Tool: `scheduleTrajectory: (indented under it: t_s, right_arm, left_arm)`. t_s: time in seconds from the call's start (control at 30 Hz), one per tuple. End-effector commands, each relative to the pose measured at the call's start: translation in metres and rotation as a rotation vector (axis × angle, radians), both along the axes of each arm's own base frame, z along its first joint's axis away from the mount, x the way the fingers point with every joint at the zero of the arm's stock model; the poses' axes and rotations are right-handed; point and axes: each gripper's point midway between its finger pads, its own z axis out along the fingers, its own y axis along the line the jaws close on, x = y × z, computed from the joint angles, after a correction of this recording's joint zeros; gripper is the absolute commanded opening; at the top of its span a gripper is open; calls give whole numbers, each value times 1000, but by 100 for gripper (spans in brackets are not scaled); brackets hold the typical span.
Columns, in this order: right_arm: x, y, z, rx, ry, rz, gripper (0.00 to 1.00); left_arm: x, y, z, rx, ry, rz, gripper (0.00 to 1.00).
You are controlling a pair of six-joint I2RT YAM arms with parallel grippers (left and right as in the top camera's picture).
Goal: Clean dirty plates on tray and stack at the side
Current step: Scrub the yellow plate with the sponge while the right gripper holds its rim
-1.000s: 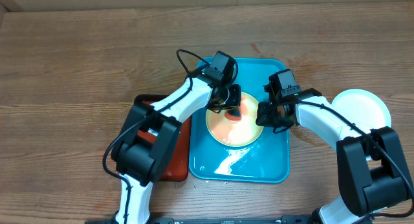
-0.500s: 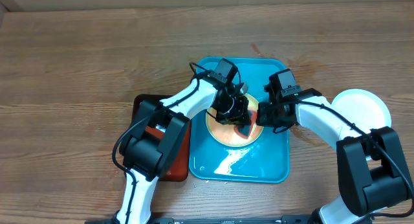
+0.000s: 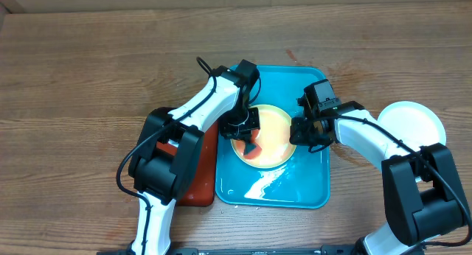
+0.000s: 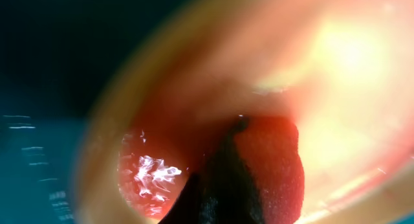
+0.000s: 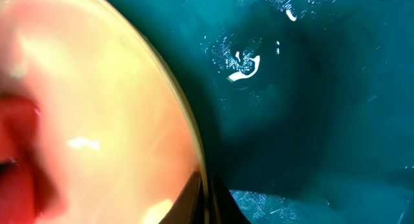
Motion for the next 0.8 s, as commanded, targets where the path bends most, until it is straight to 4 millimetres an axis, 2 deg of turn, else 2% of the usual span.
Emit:
scheduleTrajectory:
  t_s: [0.0, 0.2, 0.27, 0.33, 0.47, 0.53, 0.63, 0.77]
  right_arm:
    - [-6, -13, -14, -67, 25, 2, 4]
    - [-6, -13, -14, -69, 24, 2, 4]
    - [-6, -13, -14, -69, 24, 2, 4]
    - [-6, -13, -14, -69, 24, 2, 4]
    - [-6, -13, -14, -69, 24, 2, 4]
    - [-6, -13, -14, -69, 25, 2, 4]
    - [-6, -13, -14, -69, 24, 2, 4]
    - [-6, -13, -14, -68, 23, 2, 4]
  left_arm:
    - [29, 60, -20, 322, -124, -8, 4]
    - [45, 44, -19, 271, -186, 13, 4]
    - [50, 25, -22, 177, -201, 13, 4]
    - [51, -5, -24, 36, -202, -11, 4]
    - [41, -72, -24, -285, -162, -69, 4]
    - [32, -95, -23, -385, -131, -97, 4]
    - [19, -115, -20, -462, -93, -127, 4]
    - [4, -122, -15, -503, -33, -137, 4]
